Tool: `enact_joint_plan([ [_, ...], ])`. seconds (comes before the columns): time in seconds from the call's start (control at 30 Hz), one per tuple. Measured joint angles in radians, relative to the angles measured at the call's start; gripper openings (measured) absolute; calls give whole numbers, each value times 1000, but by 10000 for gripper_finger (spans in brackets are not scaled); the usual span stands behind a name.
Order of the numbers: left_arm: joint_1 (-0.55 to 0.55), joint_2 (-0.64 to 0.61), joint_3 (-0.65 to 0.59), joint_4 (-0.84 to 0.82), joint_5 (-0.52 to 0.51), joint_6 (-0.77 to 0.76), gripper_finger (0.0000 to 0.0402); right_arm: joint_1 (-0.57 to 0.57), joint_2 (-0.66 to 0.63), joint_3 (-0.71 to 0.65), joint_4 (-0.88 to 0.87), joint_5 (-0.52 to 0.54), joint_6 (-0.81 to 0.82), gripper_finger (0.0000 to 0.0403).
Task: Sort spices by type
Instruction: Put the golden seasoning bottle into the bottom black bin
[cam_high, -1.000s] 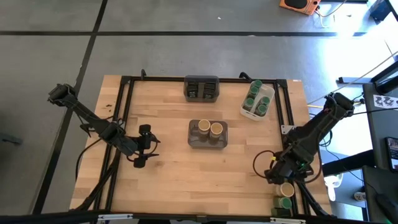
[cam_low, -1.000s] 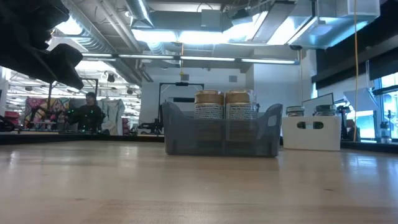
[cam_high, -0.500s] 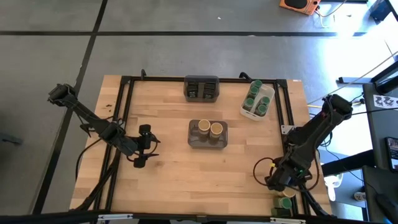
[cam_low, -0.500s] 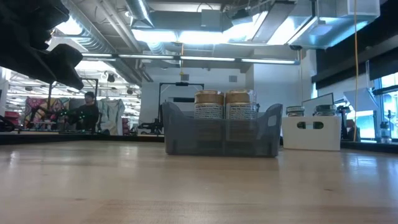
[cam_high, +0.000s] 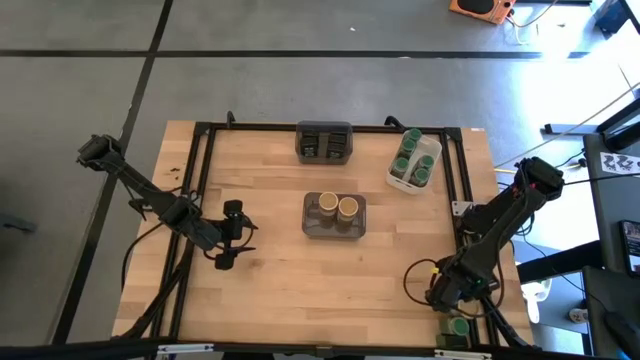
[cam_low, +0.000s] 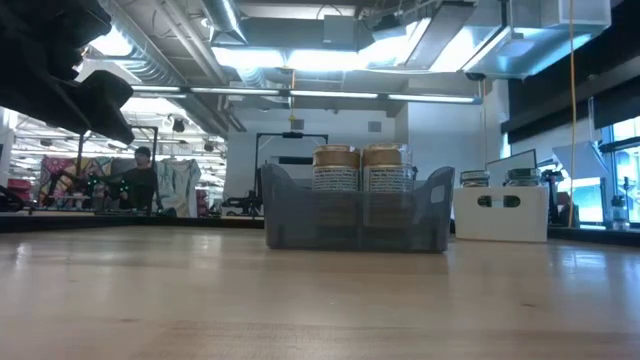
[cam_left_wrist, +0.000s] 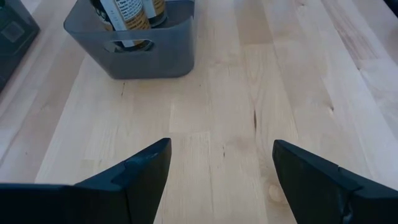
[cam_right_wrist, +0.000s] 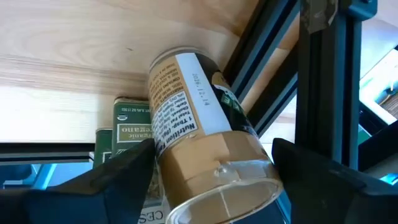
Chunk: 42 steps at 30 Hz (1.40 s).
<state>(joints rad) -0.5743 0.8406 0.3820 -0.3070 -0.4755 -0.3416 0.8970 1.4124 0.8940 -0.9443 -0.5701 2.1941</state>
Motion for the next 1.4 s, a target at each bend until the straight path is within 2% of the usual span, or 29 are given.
enact_joint_plan([
  [0.1, 0, 0, 0, 0, 0, 0, 278, 0, 0, 0, 0, -3, 6, 306],
  [0.37, 0, 0, 0, 0, 0, 0, 278, -1, -2, 2, 6, 2, -12, 236],
  [0.73, 0, 0, 0, 0, 0, 0, 278, -36, -6, -3, -58, 89, -63, 243],
  [0.97, 0, 0, 0, -2, 0, 0, 278, -148, -29, -1, -91, 151, -198, 210],
  [1.13, 0, 0, 0, -4, 0, 0, 278, -211, -29, -1, -88, 145, -326, 193],
  [1.23, 0, 0, 0, -4, 0, 0, 278, -233, -29, -1, -89, 144, -341, 190],
  [1.33, 0, 0, 0, -4, 0, 0, 278, -230, -24, -1, -111, 254, -389, 190],
  [1.4, 0, 0, 0, -5, 0, -1, 278, -231, -23, -1, -121, 284, -439, 190],
])
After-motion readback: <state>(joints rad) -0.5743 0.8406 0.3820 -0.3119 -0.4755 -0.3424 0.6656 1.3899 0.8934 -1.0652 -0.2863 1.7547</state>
